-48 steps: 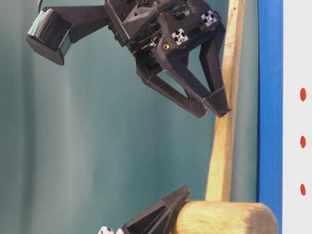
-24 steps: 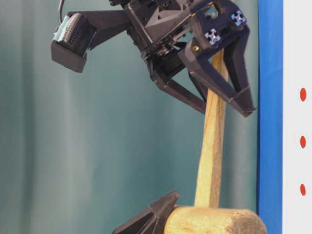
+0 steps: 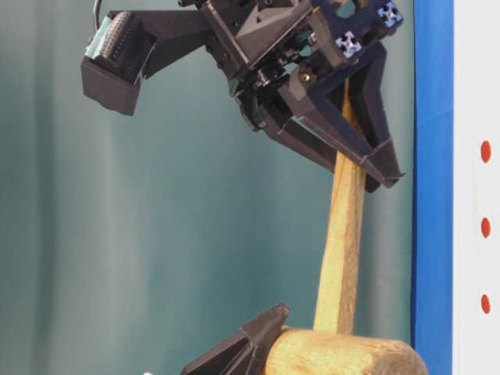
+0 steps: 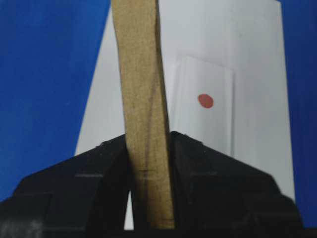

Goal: Hit the mark with a hammer.

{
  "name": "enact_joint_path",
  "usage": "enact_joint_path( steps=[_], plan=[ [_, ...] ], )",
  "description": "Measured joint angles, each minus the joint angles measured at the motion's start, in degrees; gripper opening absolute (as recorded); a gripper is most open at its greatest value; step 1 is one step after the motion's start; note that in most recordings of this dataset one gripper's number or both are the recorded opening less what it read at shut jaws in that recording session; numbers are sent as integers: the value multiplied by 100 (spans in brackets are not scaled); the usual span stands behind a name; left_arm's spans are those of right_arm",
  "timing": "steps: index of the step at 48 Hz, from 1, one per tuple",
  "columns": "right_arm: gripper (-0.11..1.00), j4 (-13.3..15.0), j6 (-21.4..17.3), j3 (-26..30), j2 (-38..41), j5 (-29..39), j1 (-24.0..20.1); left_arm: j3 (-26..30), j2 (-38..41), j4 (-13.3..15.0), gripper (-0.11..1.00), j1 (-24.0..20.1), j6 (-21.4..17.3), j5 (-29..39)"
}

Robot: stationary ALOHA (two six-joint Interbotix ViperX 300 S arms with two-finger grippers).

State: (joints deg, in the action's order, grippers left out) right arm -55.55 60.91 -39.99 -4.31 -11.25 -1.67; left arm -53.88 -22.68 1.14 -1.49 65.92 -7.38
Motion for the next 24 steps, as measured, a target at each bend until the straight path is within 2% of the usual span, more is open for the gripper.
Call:
enact_joint_path(
  steps=[16, 18, 24],
  plan=[
    [11, -9, 0, 0, 0, 9, 0, 88, 88, -9, 47, -9, -53, 88],
    [11, -18, 0, 0, 9, 9, 0, 97, 88, -18, 53, 0, -105, 79],
    [11, -18, -9, 0, 0, 9, 0, 132, 105, -26, 83, -9, -334, 88]
  ],
)
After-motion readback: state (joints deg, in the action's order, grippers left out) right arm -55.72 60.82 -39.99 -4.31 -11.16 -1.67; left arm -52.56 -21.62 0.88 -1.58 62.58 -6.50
